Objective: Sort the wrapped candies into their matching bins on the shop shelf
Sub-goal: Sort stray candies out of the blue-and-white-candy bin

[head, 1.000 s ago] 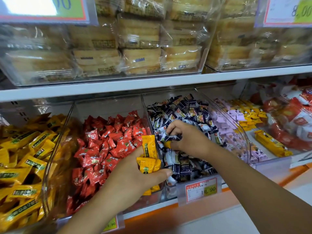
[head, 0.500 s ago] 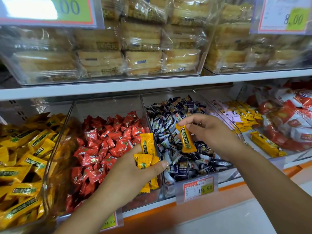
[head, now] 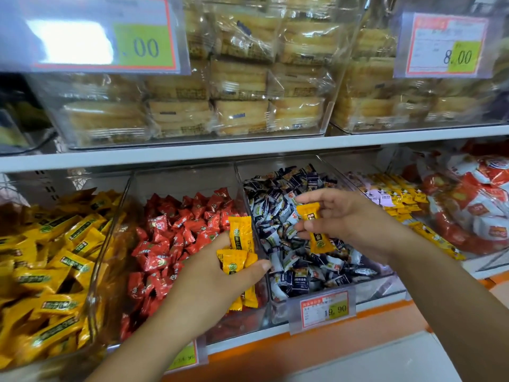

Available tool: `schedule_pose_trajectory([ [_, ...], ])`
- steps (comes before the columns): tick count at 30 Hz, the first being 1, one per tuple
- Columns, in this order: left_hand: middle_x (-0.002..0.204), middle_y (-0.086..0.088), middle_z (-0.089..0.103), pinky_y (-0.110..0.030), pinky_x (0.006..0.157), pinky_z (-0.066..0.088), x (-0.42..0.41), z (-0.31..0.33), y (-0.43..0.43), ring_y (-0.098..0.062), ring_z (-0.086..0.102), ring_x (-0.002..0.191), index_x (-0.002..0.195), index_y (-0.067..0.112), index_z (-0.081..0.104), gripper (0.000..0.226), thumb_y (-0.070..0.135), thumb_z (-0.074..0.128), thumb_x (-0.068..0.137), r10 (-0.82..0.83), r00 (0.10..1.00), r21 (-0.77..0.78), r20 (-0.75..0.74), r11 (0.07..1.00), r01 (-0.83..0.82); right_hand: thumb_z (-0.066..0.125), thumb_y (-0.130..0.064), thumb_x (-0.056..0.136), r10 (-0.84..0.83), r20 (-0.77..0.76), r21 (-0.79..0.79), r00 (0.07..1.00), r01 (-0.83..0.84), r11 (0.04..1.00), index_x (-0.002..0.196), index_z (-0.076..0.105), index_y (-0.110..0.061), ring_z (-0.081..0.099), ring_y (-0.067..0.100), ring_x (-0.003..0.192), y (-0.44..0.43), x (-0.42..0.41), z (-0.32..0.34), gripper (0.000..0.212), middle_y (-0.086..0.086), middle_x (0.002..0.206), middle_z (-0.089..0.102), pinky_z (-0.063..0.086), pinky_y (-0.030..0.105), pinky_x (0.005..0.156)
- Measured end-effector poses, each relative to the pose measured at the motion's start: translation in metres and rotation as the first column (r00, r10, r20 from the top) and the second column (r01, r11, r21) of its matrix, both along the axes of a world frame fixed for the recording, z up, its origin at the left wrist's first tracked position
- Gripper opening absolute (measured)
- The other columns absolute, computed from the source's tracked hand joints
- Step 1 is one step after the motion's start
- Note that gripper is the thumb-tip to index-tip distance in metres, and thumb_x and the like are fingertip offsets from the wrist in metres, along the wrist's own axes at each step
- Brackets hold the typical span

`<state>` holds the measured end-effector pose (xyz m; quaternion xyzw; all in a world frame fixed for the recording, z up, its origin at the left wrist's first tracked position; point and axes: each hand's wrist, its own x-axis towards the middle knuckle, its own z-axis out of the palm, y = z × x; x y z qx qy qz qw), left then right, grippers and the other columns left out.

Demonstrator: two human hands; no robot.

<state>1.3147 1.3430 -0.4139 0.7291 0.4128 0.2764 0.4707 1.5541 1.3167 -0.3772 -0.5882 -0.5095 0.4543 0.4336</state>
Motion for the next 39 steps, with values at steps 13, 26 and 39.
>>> schedule_pose_trajectory([
  [13,0.066,-0.005,0.065,-0.031,0.056,0.044,-0.183,0.045,0.021,-0.023,0.060,0.059,0.113,0.025,0.059,0.067,0.072,0.068,0.066,0.506,0.834,0.215,-0.218,0.859,-0.465,0.055,-0.007,0.095,0.193,0.116,0.183,0.974,-0.212,0.960,0.100,0.067,-0.017,0.058,0.011,0.051,0.031,-0.166,0.017,0.016,0.011,0.072,0.067,0.049,0.019,0.054],
  [26,0.132,-0.006,0.048,-0.034,0.098,0.040,-0.276,0.014,0.108,-0.025,0.045,0.123,0.140,0.023,0.039,0.084,0.053,0.078,0.071,0.718,0.653,0.489,-0.241,0.671,-0.557,0.049,-0.031,0.100,0.249,0.681,0.147,0.688,-0.462,0.875,0.150,0.021,-0.041,0.057,0.008,0.106,0.129,-0.320,-0.003,0.059,-0.008,0.141,0.042,0.043,0.011,0.081],
  [39,0.142,0.003,0.047,-0.037,0.110,0.035,-0.283,0.007,0.105,-0.016,0.039,0.134,0.143,0.031,0.043,0.073,0.072,0.045,0.083,0.533,0.811,0.491,-0.241,0.788,-0.372,0.055,-0.034,0.096,0.151,0.762,0.246,0.629,-0.498,0.832,0.146,0.037,-0.035,0.031,0.008,0.139,0.119,-0.312,-0.007,0.053,-0.010,0.152,0.036,0.021,0.019,0.109],
])
